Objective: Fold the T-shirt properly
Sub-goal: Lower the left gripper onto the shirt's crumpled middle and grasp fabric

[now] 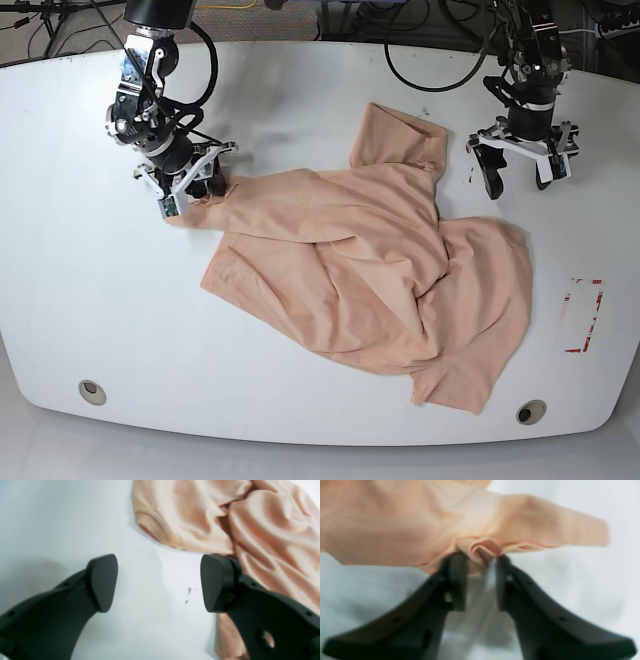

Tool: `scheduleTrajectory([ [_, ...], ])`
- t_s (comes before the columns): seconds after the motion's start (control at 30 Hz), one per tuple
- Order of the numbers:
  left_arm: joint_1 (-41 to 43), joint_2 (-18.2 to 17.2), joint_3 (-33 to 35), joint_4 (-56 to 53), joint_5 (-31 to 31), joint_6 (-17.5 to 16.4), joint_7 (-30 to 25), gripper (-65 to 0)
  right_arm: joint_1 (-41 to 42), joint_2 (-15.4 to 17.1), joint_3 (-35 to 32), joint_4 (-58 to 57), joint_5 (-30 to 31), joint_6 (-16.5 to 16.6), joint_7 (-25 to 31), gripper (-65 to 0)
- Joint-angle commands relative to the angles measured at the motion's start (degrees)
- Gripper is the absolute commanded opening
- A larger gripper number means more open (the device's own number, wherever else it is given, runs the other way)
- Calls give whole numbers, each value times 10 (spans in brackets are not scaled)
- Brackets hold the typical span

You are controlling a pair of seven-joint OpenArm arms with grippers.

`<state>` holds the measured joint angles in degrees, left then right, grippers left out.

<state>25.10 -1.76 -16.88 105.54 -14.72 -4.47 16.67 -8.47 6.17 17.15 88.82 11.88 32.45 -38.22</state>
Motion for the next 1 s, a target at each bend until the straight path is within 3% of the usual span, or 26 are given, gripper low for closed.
scheduleTrajectory([
  [0.0, -4, -5, -1, 9, -3, -1, -18, -171, -2, 3, -1, 2, -4, 5, -22, -596],
  [0.03, -5, -6, 1, 7, -2, -1, -17, -174, -3, 5, 0, 3, -3, 5, -20, -650],
  [0.57, -9, -5, 2, -5, -2, -2, -18, -170, -44, 32, -12, 126, 1, 12, -22, -650],
  [0.97, -23, -14, 39, -32, -5, -2, -21, -172, -44, 63, -73, 168, 1, 7, -28, -650],
])
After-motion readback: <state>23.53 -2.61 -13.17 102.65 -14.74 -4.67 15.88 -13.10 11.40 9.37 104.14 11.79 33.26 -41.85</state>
